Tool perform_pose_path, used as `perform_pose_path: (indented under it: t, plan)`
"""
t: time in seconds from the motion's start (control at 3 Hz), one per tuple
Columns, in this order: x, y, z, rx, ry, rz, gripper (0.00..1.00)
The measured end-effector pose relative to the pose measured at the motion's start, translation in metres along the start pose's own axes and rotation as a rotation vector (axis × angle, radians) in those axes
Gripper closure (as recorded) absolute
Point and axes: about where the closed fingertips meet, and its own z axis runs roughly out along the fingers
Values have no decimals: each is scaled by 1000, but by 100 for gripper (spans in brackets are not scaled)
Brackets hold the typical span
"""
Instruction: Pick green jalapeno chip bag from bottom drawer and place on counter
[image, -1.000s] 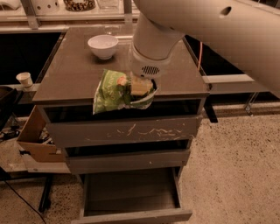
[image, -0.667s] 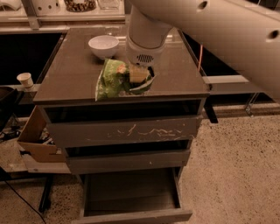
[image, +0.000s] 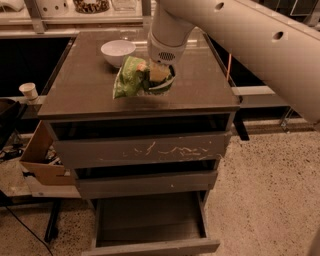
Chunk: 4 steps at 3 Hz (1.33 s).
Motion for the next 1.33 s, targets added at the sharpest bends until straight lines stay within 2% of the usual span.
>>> perform_pose_path:
  t: [0.33, 1.33]
  plan:
    - [2, -15, 13, -2, -51, 21, 100]
    - [6, -40, 58, -106, -207, 146, 100]
